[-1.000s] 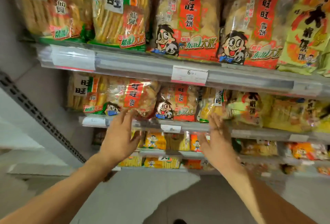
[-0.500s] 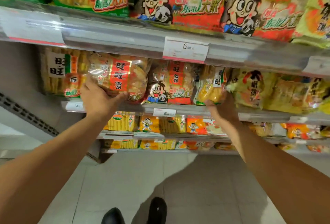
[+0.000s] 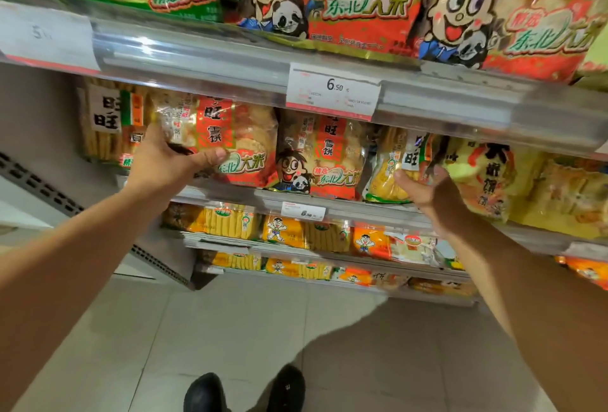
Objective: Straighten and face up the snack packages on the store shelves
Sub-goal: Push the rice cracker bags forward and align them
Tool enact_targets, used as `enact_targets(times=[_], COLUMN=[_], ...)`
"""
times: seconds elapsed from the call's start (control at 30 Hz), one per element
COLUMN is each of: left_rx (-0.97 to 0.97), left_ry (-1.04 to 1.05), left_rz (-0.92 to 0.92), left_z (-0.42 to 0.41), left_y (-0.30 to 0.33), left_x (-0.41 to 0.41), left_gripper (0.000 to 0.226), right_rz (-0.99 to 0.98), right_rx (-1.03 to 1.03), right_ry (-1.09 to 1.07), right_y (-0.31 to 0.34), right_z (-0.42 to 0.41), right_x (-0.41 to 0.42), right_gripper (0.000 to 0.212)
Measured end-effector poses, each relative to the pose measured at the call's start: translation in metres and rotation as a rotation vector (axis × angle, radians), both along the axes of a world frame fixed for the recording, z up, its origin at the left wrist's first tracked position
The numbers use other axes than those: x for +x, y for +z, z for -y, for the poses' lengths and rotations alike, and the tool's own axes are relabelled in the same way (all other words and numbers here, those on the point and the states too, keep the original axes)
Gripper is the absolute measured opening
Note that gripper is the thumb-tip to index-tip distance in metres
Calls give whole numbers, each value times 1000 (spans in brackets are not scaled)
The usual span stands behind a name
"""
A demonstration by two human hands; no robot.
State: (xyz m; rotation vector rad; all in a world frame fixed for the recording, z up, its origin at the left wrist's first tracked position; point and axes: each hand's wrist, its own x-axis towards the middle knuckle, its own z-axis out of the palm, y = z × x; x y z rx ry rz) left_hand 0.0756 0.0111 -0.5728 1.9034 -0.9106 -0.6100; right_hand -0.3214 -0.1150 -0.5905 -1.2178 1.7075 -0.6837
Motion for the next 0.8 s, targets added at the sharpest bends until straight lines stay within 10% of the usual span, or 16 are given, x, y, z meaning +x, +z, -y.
enact_targets(times=[0.4,0.8], left_rx=[41,95], left_ry=[6,35], left_rz=[-73,-161], left_z=[-44,-138], left_y=[-12,-45], left_x=[-14,29], left_gripper=[73,76], right_rz=[-175,-121], right_rx=[-264,-161], right_ry=[-36,15], right_y=[6,-7], right_z=[-30,-130], right_x=[6,94], right_gripper=[40,56])
